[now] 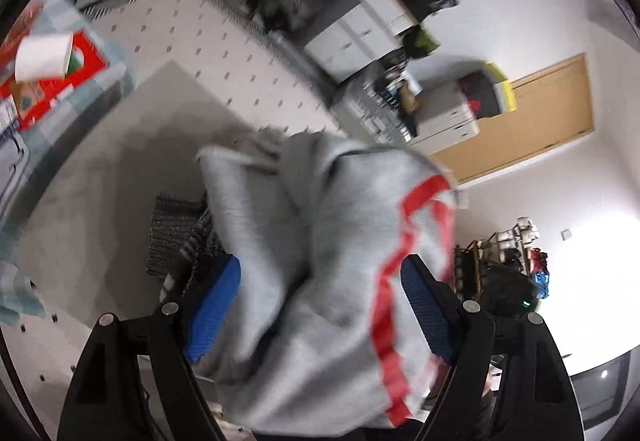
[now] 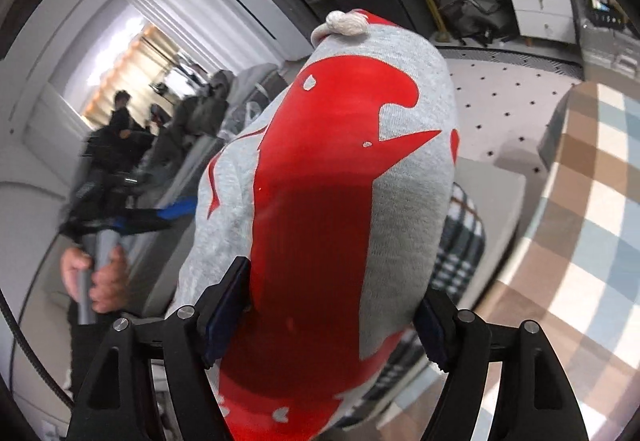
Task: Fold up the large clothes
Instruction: 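Carry the stack onto the plaid blanket on the grey nightstand with both tools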
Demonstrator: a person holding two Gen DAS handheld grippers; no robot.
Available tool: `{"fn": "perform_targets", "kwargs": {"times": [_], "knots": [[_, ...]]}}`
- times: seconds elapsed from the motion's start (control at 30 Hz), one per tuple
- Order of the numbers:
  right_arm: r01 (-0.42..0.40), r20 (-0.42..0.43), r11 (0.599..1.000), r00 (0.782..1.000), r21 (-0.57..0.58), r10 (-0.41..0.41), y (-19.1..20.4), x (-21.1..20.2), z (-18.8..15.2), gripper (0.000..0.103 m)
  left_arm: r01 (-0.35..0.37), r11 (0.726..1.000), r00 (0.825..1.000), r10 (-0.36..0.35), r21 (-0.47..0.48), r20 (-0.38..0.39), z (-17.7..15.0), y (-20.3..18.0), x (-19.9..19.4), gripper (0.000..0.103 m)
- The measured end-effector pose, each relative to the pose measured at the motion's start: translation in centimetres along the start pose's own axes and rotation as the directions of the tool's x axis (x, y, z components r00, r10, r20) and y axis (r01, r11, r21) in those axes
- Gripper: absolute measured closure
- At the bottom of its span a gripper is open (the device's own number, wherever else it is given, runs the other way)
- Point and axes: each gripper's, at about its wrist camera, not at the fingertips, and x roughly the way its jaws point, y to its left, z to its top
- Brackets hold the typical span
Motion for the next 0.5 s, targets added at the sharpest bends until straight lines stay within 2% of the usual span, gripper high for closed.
{"fn": "perform_targets", "kwargs": {"times": [0.1,0.13,0.17,0.23,0.3,0.37,0.4,0.5], "knots": [[0.068,0.024,0.996,0.997,-0.049,-0.067,0.5,-0.5,-0.6,0.027,0.003,0.996,1.0,-0.004,0.089,0.01,-1.7,-2.4,-0.8,0.024],[0.11,0.043,0.991,0.993,-0.075,-0.107,1.0,-1.1,-0.9,0.023,0.019,0.991,1.0,-0.02,0.134,0.006,-2.8,-3.6,-0.9,0.024],[0.158,0.073,0.981,0.986,-0.109,-0.151,1.7,-1.8,-1.4,0.015,0.031,0.986,0.999,-0.032,0.161,0.007,-3.4,-4.2,-0.9,0.024],[0.235,0.129,0.953,0.968,-0.192,-0.213,2.9,-2.8,-1.8,0.011,0.051,0.975,0.999,-0.049,0.217,-0.012,-4.9,-5.1,0.1,0.024],[0.237,0.16,0.94,0.966,-0.245,-0.202,4.1,-3.8,-2.6,0.011,0.03,0.963,0.998,-0.014,0.268,-0.06,-6.1,-5.2,2.9,0.024],[0.206,0.181,0.941,0.97,-0.267,-0.161,4.9,-4.7,-3.5,0.011,-0.022,0.966,0.994,0.049,0.259,-0.099,-6.1,-4.1,5.9,0.024],[0.188,0.188,0.944,0.972,-0.273,-0.139,5.1,-4.9,-3.9,0.01,-0.032,0.974,0.992,0.059,0.226,-0.115,-6.1,-2.9,7.3,0.024],[0.136,0.175,0.956,0.98,-0.259,-0.092,4.6,-4.3,-4.3,0.007,0.05,0.993,0.994,-0.04,0.107,-0.101,-5.6,-0.1,8.6,0.02]]}}
